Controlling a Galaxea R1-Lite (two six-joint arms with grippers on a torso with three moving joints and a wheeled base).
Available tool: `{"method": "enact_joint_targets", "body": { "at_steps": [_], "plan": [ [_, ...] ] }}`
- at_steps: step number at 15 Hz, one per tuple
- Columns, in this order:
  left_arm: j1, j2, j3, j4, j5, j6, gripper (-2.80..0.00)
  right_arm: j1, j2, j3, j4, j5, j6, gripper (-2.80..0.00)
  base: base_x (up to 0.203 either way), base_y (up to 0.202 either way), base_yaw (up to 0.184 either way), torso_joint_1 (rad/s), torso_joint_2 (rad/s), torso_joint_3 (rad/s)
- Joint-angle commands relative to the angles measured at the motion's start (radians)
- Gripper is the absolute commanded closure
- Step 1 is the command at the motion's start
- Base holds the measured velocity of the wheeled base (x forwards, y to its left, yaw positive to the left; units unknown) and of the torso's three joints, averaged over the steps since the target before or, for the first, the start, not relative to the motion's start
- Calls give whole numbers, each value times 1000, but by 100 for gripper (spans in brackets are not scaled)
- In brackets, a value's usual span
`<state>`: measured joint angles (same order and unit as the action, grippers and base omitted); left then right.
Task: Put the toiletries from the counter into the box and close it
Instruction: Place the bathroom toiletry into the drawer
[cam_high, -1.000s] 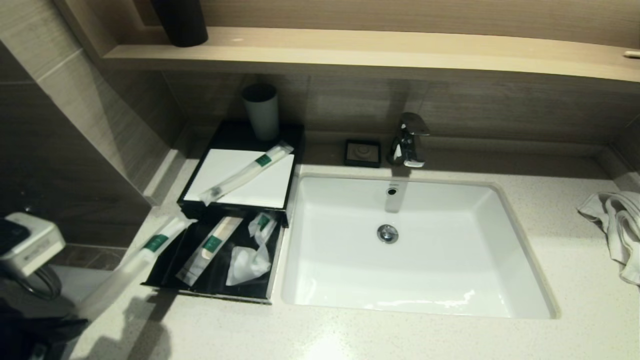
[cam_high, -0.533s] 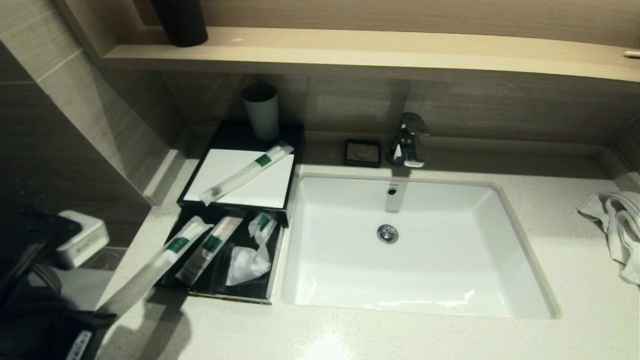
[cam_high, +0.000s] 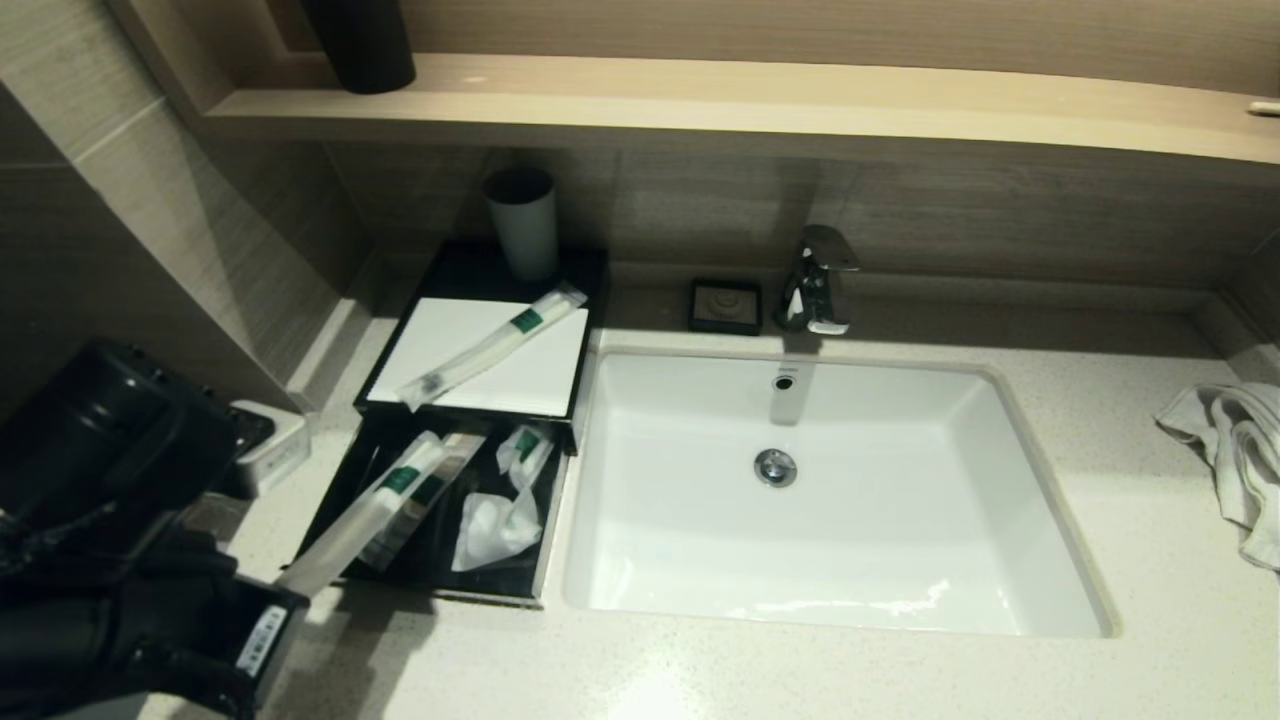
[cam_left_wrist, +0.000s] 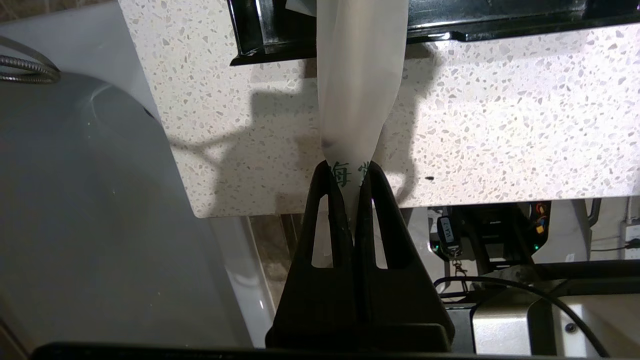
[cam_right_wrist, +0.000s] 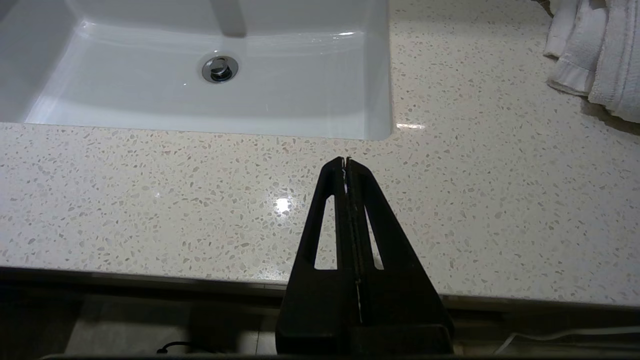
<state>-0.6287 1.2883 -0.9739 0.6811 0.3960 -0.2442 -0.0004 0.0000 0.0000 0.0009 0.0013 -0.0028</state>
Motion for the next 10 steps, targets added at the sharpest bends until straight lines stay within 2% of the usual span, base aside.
{"method": "enact_joint_targets", "body": {
  "at_steps": [1, 8, 10],
  "plan": [
    [0, 56, -20, 5, 4, -25, 0, 0, 0, 0, 0, 0, 0, 0, 0, 0, 0, 0, 0, 0],
    [1, 151, -71, 0, 14, -136, 0, 0, 0, 0, -1, 0, 0, 0, 0, 0, 0, 0, 0, 0],
    [1, 182, -69, -37, 15, -163, 0, 0, 0, 0, -1, 0, 0, 0, 0, 0, 0, 0, 0, 0]
  ]
}}
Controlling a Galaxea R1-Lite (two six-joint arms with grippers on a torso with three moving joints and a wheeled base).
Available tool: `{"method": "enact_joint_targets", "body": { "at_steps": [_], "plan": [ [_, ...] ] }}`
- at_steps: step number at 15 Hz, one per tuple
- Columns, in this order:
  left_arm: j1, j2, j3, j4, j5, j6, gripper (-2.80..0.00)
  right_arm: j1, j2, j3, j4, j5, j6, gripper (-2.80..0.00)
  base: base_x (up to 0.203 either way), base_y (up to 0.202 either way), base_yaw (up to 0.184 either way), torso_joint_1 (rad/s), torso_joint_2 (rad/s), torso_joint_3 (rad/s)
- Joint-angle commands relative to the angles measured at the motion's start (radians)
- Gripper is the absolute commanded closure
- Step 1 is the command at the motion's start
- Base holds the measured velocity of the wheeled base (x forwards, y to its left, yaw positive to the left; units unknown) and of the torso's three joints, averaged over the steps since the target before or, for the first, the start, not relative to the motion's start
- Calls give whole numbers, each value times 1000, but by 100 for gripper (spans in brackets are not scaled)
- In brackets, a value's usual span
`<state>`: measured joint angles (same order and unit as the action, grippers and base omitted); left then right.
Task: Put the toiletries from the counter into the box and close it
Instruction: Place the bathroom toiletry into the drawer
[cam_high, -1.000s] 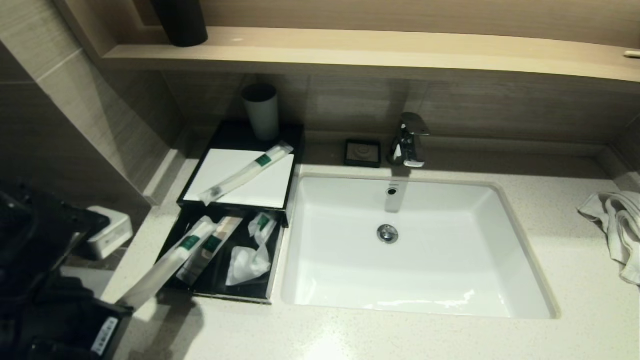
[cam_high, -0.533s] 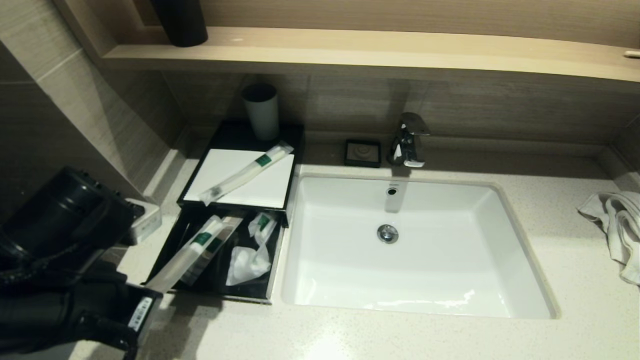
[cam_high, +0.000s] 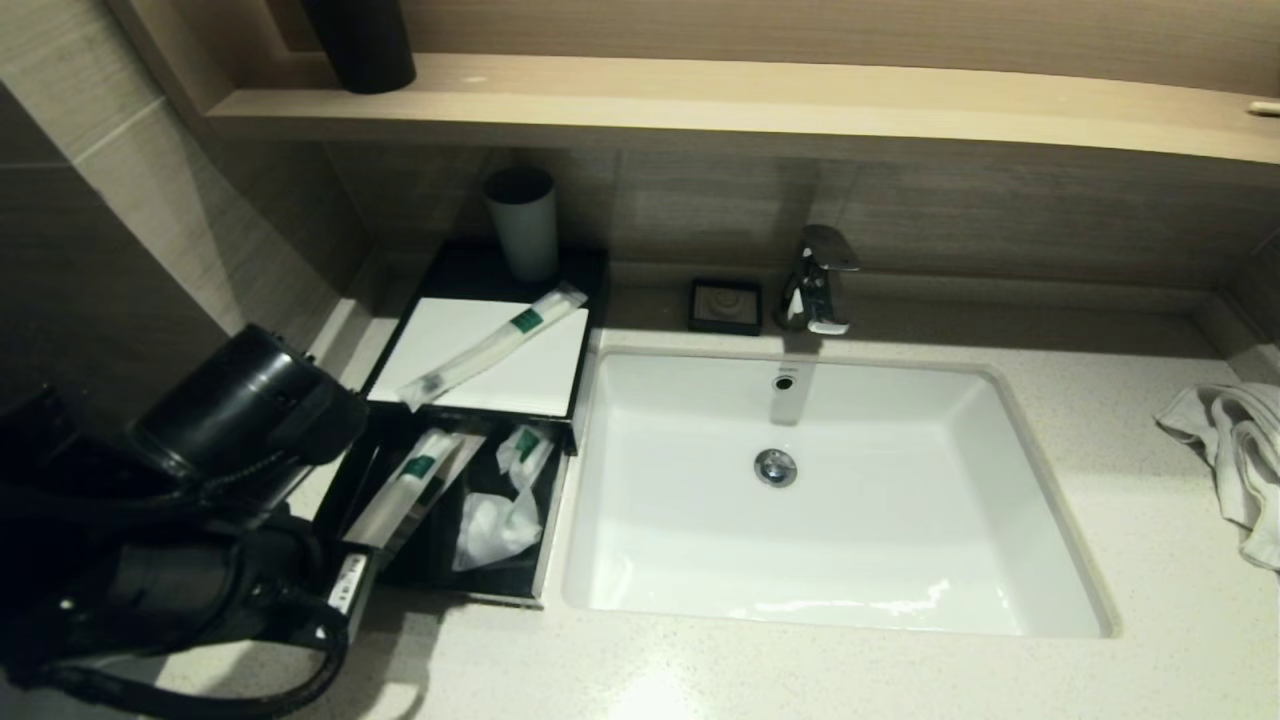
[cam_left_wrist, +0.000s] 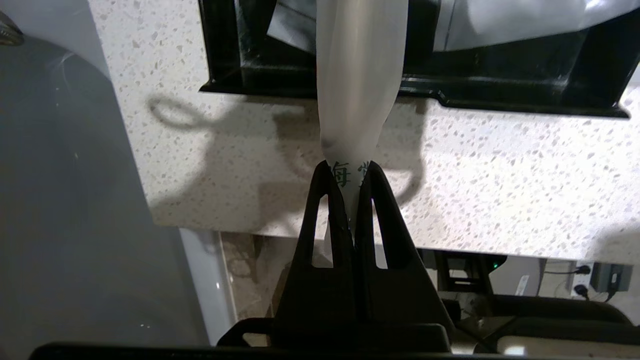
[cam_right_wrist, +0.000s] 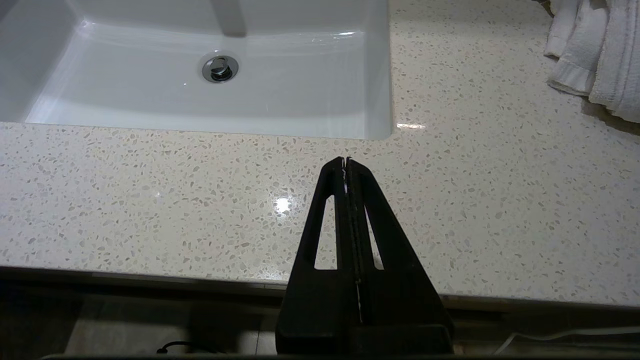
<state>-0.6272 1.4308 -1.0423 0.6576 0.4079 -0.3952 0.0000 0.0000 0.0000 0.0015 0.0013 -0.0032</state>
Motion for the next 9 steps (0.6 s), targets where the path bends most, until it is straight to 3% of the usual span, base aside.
{"method": "enact_joint_targets", "body": {
  "at_steps": [1, 9],
  "plan": [
    [0, 51, -1, -33, 3, -19, 0, 0, 0, 0, -1, 0, -1, 0, 0, 0, 0, 0, 0, 0],
    [26, 122, -1, -142, 6, -21, 0, 0, 0, 0, -1, 0, 0, 0, 0, 0, 0, 0, 0, 0]
  ]
}}
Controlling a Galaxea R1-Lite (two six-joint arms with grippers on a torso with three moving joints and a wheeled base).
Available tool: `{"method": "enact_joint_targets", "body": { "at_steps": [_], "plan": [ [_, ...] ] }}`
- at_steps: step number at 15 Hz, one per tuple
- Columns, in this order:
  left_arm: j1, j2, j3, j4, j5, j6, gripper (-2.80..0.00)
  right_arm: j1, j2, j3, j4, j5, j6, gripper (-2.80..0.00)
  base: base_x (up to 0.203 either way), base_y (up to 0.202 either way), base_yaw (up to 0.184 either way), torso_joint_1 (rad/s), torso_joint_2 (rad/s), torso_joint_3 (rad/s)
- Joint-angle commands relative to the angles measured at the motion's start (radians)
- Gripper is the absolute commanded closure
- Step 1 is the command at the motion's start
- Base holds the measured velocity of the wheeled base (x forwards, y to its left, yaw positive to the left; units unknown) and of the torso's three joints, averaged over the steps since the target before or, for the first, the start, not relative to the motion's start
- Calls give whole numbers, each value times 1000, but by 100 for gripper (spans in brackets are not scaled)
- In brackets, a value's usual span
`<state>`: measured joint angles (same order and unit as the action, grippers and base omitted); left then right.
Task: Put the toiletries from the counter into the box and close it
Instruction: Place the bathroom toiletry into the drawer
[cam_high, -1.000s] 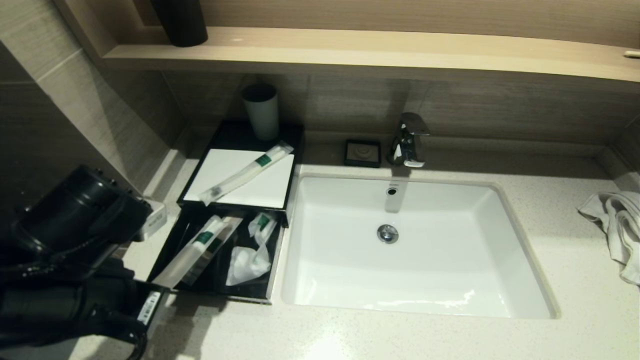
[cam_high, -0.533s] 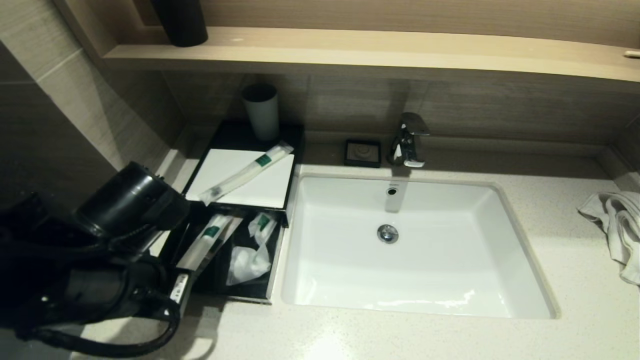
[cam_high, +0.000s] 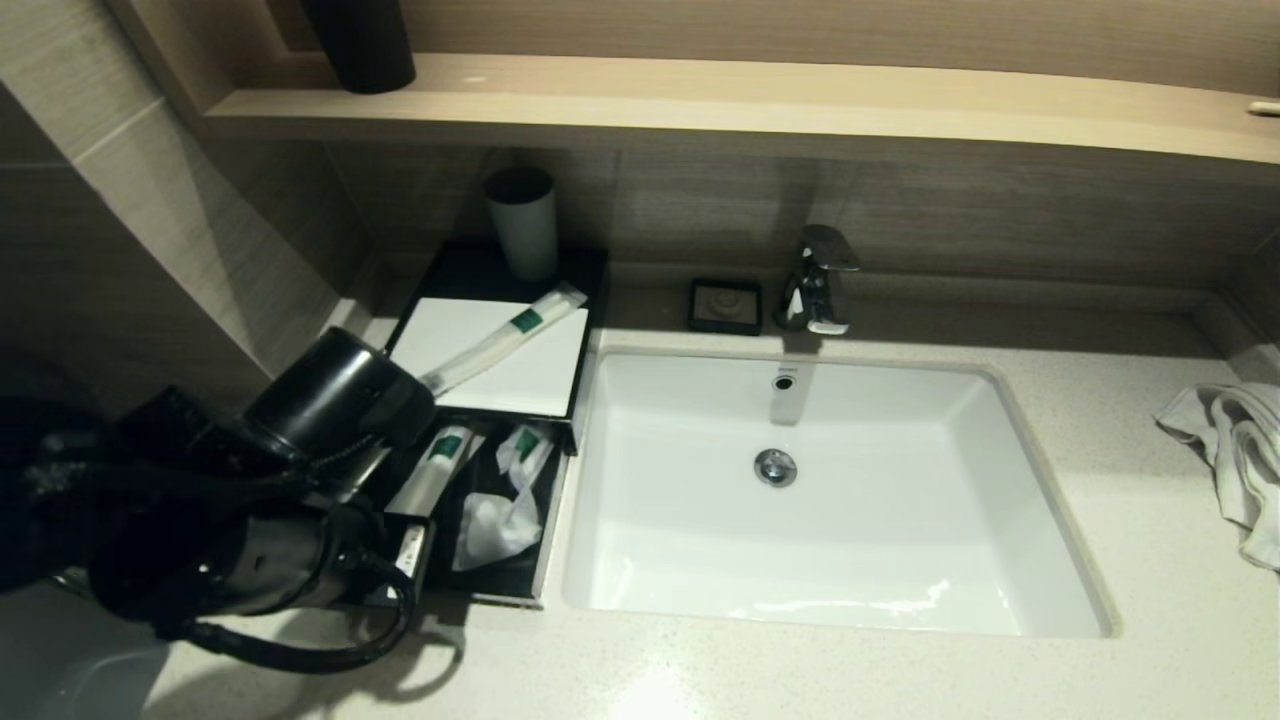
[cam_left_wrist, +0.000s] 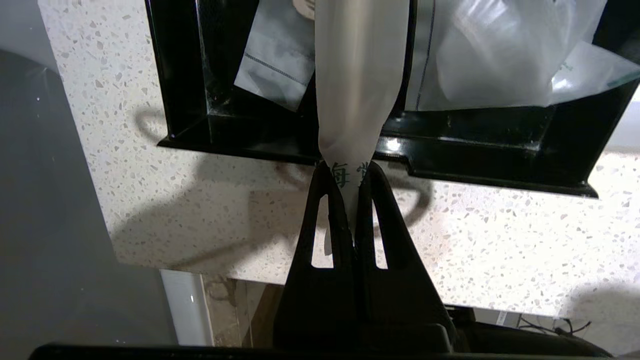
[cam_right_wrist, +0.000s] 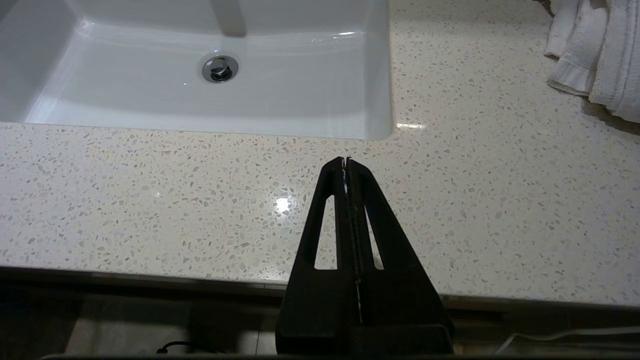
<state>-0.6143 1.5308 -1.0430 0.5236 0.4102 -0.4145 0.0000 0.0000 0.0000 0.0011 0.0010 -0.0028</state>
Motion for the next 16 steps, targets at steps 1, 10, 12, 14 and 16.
{"method": "enact_joint_targets", "body": {
  "at_steps": [1, 10, 12, 14, 16],
  "plan": [
    [25, 26, 0, -22, 7, -1, 0, 0, 0, 0, 0, 0, 0, 0, 0, 0, 0, 0, 0, 0],
    [48, 88, -9, -101, 9, 20, 0, -1, 0, 0, -1, 0, -1, 0, 0, 0, 0, 0, 0, 0],
    [52, 101, -17, -109, 9, 22, 0, 0, 0, 0, 0, 0, 0, 0, 0, 0, 0, 0, 0, 0],
    [64, 113, -19, -132, 9, 22, 0, 0, 0, 0, 0, 0, -1, 0, 0, 0, 0, 0, 0, 0],
    [76, 117, -19, -140, 9, 37, 0, 0, 0, 0, 0, 0, 0, 0, 0, 0, 0, 0, 0, 0]
  ]
}}
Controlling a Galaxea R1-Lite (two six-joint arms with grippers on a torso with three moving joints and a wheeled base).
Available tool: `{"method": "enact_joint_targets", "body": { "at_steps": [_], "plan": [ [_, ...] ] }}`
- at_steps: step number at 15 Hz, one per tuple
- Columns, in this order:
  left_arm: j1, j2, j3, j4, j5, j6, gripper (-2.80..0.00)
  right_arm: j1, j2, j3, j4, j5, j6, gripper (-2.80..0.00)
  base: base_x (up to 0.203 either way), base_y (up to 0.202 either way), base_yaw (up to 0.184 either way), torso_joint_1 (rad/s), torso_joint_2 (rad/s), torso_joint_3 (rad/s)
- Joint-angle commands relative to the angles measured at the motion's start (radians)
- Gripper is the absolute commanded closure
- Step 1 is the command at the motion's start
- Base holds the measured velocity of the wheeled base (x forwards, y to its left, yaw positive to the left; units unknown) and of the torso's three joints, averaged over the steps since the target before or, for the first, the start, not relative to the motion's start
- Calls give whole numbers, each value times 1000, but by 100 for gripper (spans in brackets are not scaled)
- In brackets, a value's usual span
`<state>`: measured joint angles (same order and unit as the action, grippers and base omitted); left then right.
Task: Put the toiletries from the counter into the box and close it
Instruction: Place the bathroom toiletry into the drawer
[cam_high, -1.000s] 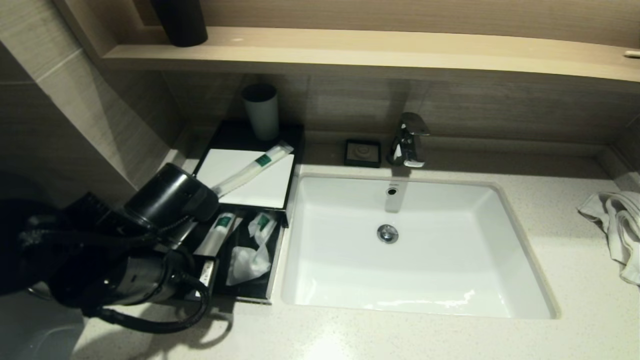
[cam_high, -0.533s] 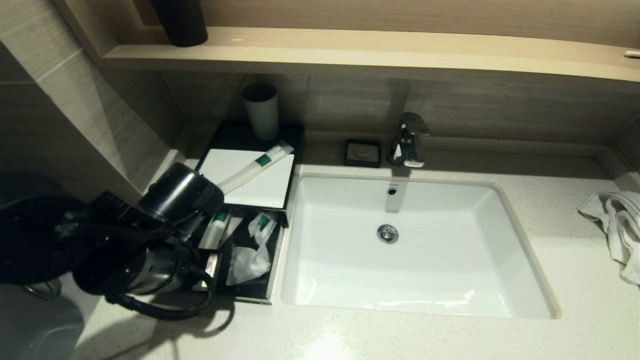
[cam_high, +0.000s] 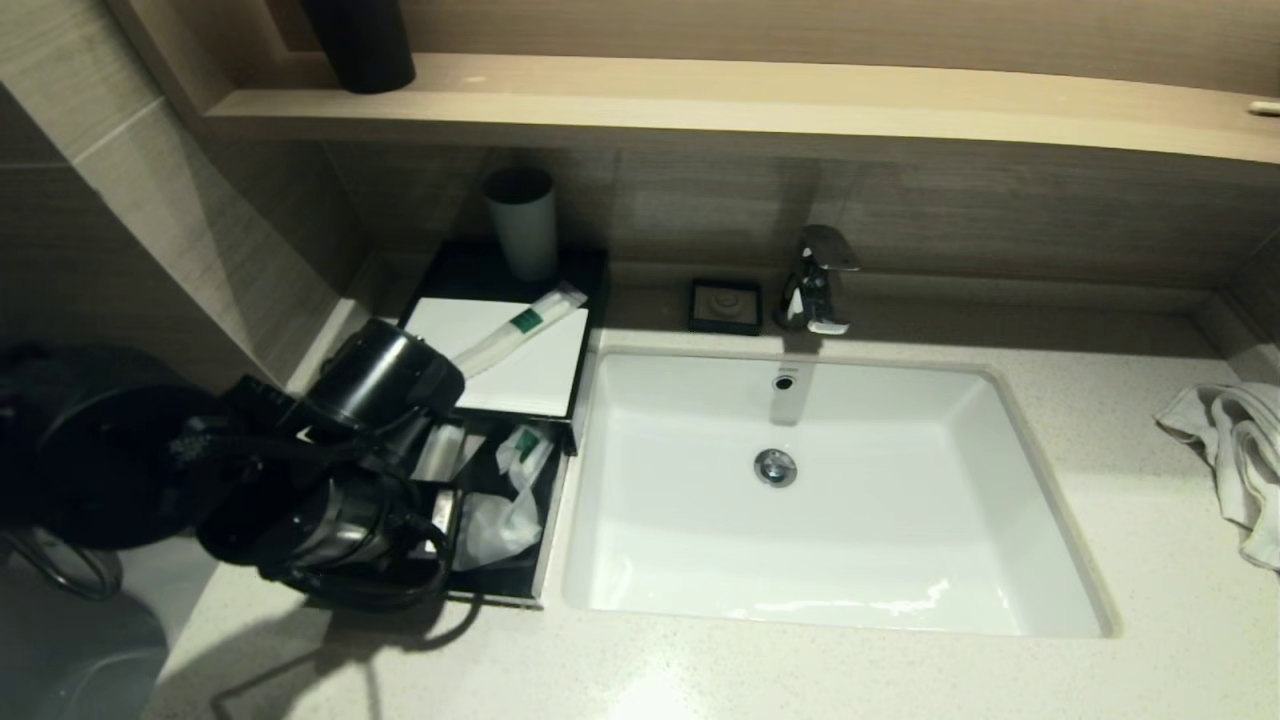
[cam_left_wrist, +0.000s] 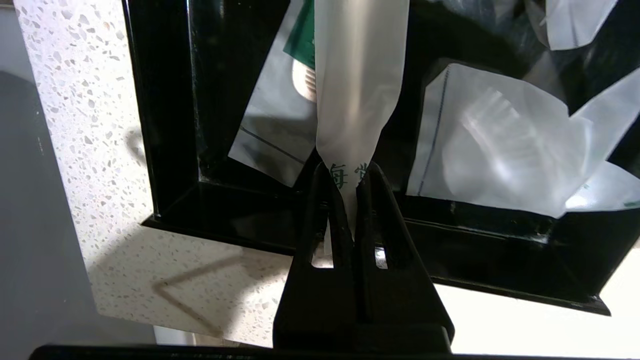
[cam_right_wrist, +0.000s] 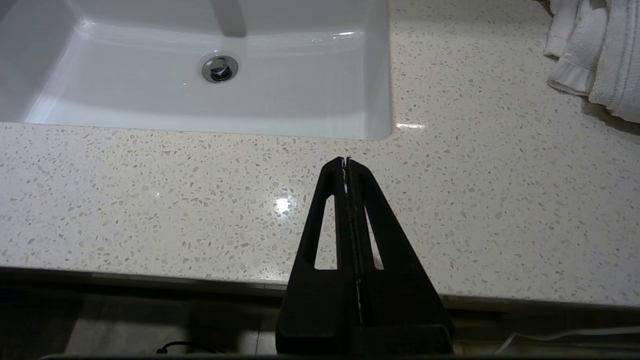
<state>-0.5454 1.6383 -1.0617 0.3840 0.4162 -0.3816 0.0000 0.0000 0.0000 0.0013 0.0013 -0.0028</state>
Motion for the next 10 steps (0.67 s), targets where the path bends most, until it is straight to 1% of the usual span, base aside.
{"method": "enact_joint_targets", "body": {
  "at_steps": [1, 10],
  "plan": [
    [10, 9, 0, -4, 3, 12, 0, 0, 0, 0, 0, 0, 0, 0, 0, 0, 0, 0, 0, 0],
    [24, 46, -16, -39, 3, 18, 0, 0, 0, 0, 0, 0, 0, 0, 0, 0, 0, 0, 0, 0]
  ]
}}
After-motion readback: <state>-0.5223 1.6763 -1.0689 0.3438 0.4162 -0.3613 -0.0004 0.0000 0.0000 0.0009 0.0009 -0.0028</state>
